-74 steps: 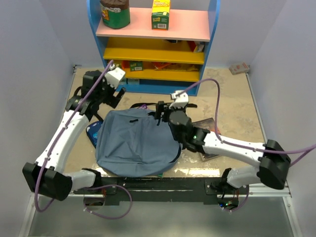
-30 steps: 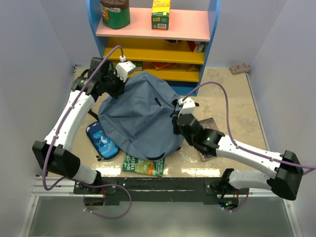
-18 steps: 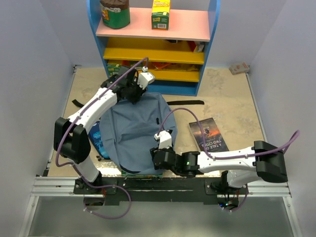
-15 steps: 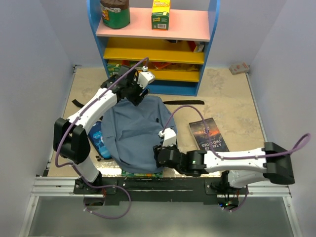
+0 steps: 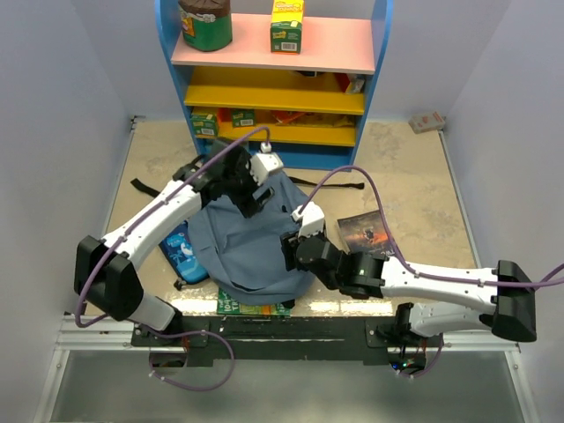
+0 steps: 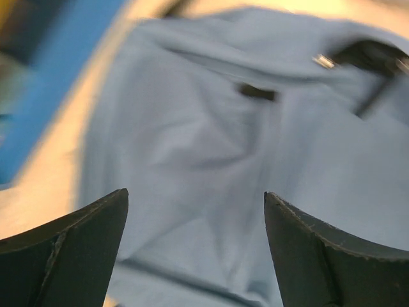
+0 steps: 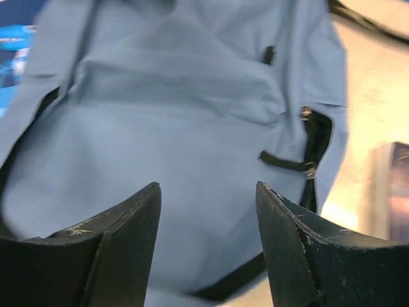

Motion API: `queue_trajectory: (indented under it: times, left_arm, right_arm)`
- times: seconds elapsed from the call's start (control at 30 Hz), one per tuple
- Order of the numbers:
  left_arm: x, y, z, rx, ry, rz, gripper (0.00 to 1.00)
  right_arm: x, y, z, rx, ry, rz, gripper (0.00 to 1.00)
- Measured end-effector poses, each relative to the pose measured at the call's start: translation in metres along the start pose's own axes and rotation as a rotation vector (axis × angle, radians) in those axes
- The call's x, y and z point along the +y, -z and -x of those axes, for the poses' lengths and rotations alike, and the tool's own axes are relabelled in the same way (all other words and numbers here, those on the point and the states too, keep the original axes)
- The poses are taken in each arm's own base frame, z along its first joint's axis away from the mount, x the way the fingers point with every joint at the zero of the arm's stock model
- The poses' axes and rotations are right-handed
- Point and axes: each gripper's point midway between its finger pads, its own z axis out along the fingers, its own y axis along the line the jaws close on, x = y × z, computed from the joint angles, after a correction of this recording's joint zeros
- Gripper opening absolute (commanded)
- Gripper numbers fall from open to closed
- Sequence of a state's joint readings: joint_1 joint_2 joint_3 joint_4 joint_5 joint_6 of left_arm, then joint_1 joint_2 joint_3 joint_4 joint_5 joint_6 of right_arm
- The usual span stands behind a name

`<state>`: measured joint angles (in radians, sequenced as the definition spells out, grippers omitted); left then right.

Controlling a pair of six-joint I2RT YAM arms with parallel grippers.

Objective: Pack the student bag
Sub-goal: Adjust the student bag at the center of the board.

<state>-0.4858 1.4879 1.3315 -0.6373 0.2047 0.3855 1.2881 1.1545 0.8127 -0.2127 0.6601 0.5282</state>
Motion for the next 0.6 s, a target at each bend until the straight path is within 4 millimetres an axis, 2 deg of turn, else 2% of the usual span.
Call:
queue_trajectory:
  times: [0.1, 0.23, 0.3, 0.43, 0.53, 0.57, 0.6]
  left_arm:
    - [-0.041, -0.021, -0.032, 0.072, -0.005, -0.132, 0.89]
    - [-0.067, -0.036, -0.067, 0.151, 0.017, -0.222, 0.91]
    - [-0.07, -0.039, -0.07, 0.154, 0.02, -0.231, 0.94]
    - [-0.068, -0.045, -0.064, 0.127, 0.009, -0.221, 0.96]
    - [-0.07, -0.054, -0.065, 0.124, -0.005, -0.212, 0.77]
    - [-0.071, -0.058, -0.067, 0.129, -0.014, -0.204, 0.58]
    - [-0.071, -0.063, -0.071, 0.135, -0.026, -0.192, 0.48]
  right_arm:
    - [-0.014, -0.012, 0.003, 0.006, 0.03, -0.033, 0.6]
    - [-0.01, -0.011, 0.007, -0.006, 0.019, 0.003, 0.55]
    - [-0.007, -0.007, 0.004, -0.015, -0.01, 0.042, 0.55]
    - [-0.009, 0.002, -0.019, 0.002, -0.048, 0.091, 0.57]
    - [-0.006, 0.006, -0.039, 0.039, -0.047, 0.111, 0.53]
    - [-0.003, 0.007, -0.044, 0.049, -0.047, 0.119, 0.51]
    - [0.0, 0.009, -0.048, 0.054, -0.049, 0.126, 0.45]
